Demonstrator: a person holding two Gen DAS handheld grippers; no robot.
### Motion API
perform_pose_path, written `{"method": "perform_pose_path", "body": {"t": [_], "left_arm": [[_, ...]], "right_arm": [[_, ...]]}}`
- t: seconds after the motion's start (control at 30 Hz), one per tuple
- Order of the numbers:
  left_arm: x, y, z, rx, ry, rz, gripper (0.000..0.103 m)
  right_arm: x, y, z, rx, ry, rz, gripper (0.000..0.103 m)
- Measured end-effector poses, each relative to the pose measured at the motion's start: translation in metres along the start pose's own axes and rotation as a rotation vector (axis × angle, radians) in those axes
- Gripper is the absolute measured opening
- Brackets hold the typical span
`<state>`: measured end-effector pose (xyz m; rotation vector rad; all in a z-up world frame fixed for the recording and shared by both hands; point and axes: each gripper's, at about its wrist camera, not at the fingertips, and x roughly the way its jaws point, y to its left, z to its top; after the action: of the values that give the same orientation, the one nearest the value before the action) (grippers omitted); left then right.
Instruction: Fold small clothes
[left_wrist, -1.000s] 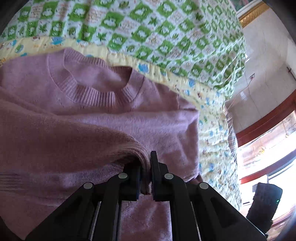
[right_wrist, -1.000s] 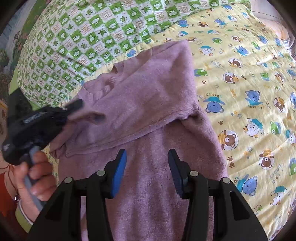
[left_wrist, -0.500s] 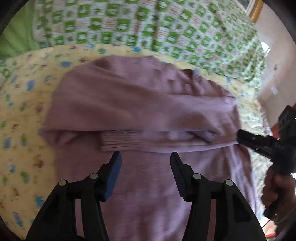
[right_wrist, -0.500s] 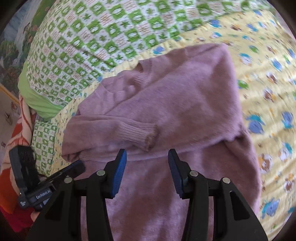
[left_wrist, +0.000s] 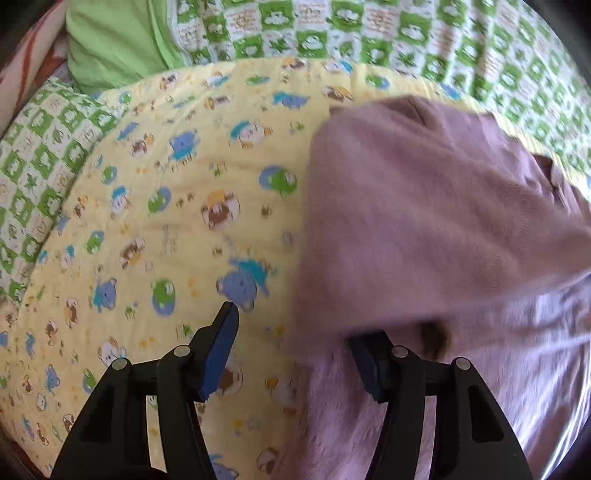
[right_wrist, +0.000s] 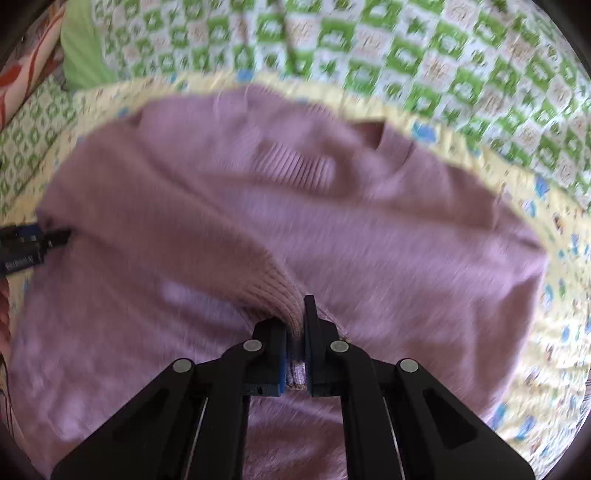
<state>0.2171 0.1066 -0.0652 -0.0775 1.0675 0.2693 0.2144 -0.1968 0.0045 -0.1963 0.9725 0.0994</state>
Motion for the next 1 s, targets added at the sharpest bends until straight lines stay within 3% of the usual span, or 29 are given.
{"method": "perform_pose_path", "body": {"t": [0.17, 0.23, 0.3, 0.4, 0.53, 0.87, 0.97, 1.0], "left_arm": [[-0.001, -0.004, 0.01, -0.069, -0.003, -0.012, 0.06], [-0.003, -0.003, 0.011, -0.105, -0.007, -0.028, 0.06], [0.0, -0.005, 0.007, -0.133, -0.003, -0.028, 0.06], [-0.002, 0.003, 0.002, -0.19, 0.008, -0.041, 0.06], [0.001, 0.003, -0.006, -0.181, 0.026, -0.05, 0.06], [-0.002, -0.008, -0.019, -0.147, 0.04, -0.048, 0.06], [-0.003, -0.004, -0.023, -0.159, 0.044, -0.055, 0.061], [-0.002, -0.003, -0.024, -0.162, 0.045, -0.058, 0.061]], "right_arm": [[-0.108, -0.034, 0.035, 0.044, -0.35, -0.046, 0.008], [-0.126, -0.045, 0.033, 0.019, -0.398, -0.13, 0.008], [-0.117, -0.056, 0.019, 0.002, -0.362, -0.141, 0.008], [-0.075, -0.067, -0.014, -0.009, -0.227, -0.163, 0.008], [-0.033, -0.08, -0.059, 0.045, -0.095, -0.146, 0.008], [-0.031, -0.092, -0.066, 0.038, -0.118, -0.231, 0.008], [-0.021, -0.091, -0.079, 0.054, -0.057, -0.196, 0.013], [-0.02, -0.089, -0.084, 0.047, -0.049, -0.208, 0.02]]}}
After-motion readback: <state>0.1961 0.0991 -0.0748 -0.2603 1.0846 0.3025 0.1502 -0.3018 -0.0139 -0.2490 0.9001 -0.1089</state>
